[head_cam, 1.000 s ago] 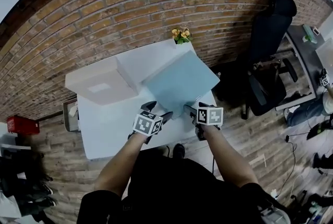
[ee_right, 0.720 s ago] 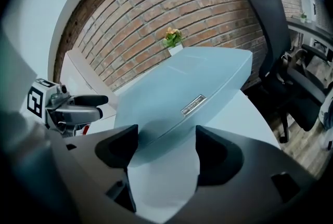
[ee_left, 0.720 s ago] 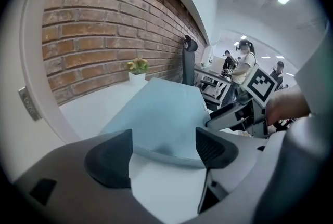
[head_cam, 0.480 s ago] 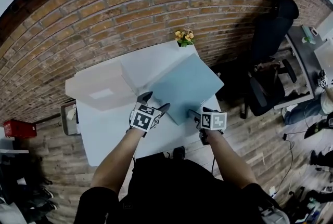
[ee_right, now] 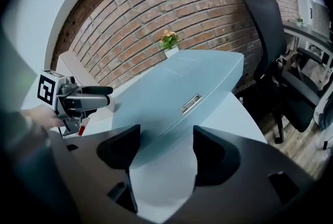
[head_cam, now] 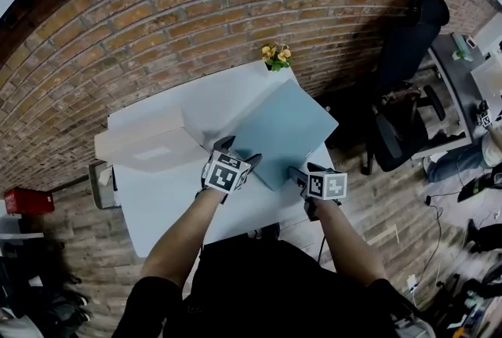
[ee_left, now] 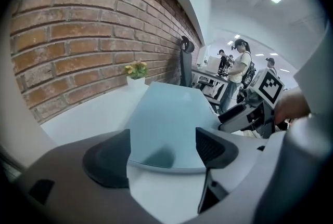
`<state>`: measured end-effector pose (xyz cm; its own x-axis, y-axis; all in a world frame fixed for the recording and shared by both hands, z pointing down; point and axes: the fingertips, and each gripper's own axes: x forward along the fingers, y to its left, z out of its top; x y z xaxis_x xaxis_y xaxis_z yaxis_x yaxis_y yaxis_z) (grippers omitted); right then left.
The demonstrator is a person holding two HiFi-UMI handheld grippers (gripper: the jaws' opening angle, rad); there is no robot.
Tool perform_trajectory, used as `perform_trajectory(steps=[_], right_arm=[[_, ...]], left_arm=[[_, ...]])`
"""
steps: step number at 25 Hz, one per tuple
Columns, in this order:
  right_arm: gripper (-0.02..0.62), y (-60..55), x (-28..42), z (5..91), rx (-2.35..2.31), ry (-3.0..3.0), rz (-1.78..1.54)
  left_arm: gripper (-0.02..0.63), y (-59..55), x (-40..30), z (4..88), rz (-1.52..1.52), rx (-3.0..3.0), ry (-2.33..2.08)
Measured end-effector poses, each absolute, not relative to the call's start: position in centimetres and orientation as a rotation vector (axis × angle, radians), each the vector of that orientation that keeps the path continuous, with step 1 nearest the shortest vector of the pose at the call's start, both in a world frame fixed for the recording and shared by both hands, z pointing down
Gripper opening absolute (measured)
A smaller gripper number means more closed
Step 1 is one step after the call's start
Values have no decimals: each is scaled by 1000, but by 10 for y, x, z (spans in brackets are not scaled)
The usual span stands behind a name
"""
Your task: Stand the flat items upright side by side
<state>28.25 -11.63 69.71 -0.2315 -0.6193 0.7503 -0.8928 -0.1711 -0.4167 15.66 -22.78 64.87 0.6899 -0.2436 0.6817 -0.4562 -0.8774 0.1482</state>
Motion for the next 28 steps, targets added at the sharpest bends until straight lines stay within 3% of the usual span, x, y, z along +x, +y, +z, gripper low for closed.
perform_trajectory(steps=[15,21,24,28], right_arm=[[322,-97,361,695,1870,-1685,1381],[333,-114,341,695,1743,-1805,1461],[336,-111,330,699,1736,-1800,1469],[308,-96,326,700,1738,-1839,1563]], left_arm=[[422,-223,166,678,1059,2478,-497],[417,-193,177,693,1080,2424,-351],[403,-185,174,693,1061,2419,-360],[329,-163,157,691,1054,2382,-328]])
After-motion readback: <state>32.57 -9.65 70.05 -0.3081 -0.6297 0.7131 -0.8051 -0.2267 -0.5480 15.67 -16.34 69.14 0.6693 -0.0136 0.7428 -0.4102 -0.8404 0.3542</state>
